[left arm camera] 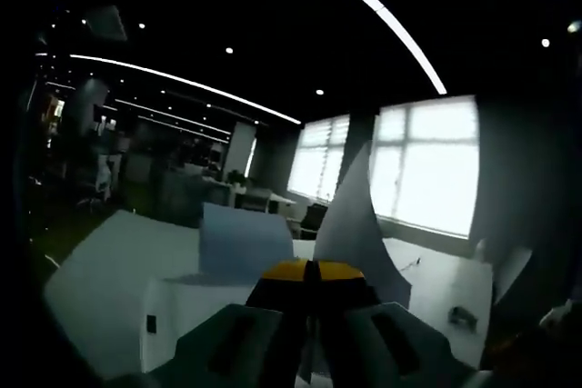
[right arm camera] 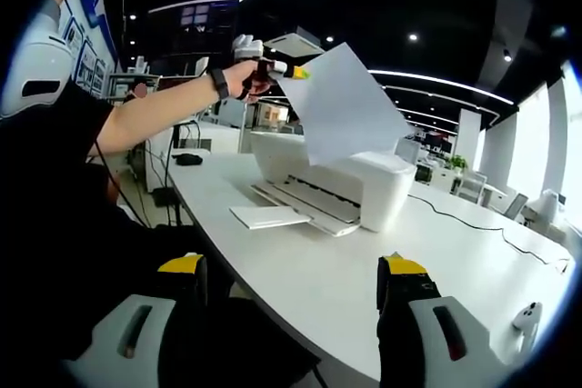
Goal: Remove the paper from the printer output slot and place it on top of the printer
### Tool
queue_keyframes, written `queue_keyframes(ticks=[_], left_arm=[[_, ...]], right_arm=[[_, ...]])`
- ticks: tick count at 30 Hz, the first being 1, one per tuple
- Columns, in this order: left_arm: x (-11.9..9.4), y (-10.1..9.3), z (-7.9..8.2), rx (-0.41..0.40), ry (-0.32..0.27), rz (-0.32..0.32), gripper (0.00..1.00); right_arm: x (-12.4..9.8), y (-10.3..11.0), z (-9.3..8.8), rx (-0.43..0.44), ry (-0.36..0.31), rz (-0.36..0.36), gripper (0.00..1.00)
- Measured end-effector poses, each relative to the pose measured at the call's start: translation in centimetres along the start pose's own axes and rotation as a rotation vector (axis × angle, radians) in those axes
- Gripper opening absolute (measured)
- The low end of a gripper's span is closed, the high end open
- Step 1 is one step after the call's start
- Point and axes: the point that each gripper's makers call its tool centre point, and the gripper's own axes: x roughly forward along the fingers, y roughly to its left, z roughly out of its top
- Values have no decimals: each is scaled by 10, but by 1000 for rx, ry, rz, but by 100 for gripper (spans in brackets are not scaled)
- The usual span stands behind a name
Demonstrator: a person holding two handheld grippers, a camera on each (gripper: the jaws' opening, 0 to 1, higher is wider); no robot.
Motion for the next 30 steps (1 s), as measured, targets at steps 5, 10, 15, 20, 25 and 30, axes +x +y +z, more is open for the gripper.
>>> queue_keyframes(ticks=[5,10,15,20,25,30], left_arm=[[1,1,-1,-10,-5,2,5],[0,5,-1,-33,-17,8,5],[-1,8,-5,-61,-19,8,5],[-1,7,-10,-68,-11,6,5],[-2,7,-11,-64,-14,10,5],[-2,9,-13,-70,-9,10,5]], right_arm=[[-1,-1,-1,3,0,-3,71],[-1,-1,-1,4,0,-2,71],[-1,-2,-2,5,0,-3,71],[-1,-2,-1,1,1,-2,71],[-1,-3,-1,3,2,-5,71],[-1,-3,0,-2,3,-6,71]])
